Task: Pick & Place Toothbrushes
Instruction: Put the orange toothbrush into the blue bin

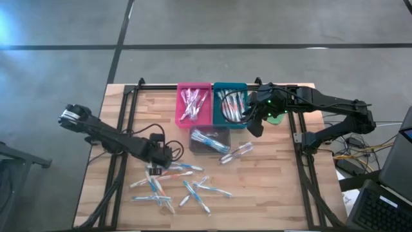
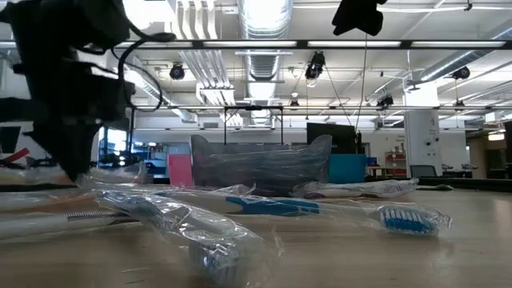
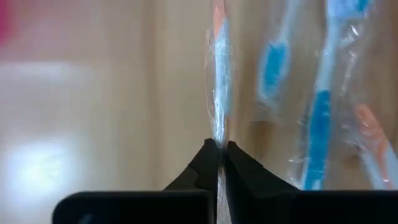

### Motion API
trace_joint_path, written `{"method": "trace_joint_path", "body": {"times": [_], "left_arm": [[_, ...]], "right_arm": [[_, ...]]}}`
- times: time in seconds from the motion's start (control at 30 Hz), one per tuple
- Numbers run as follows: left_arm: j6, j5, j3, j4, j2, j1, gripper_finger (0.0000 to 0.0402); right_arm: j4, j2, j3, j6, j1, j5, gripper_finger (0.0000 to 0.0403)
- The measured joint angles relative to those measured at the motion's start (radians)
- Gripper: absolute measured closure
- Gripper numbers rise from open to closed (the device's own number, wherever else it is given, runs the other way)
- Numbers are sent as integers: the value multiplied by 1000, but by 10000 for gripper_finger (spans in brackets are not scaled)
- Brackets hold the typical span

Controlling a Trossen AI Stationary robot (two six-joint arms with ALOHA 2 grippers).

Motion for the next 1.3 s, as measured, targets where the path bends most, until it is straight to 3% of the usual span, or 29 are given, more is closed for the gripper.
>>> {"method": "trace_joint_path", "body": {"times": [0.27, 0.5, 0.63, 0.8, 1.07, 1.3], "left_arm": [[7, -197, 179, -270, -1, -2, 391], [223, -328, 293, -206, -2, -22, 393], [462, -422, 297, -38, 1, -43, 393], [950, -446, 259, 275, 4, -58, 394], [1743, -449, 173, 688, 4, -61, 394], [2094, -449, 96, 1023, 4, -66, 394]], "right_arm": [[0, 0, 0, 0, 0, 0, 326], [-41, -2, 0, 30, 1, -10, 353], [-51, -23, -6, 69, 35, -24, 363], [-36, -38, -15, 150, 124, -11, 372], [-1, -39, -39, 232, 324, 148, 373], [35, -39, -138, 339, 499, 377, 370]]}}
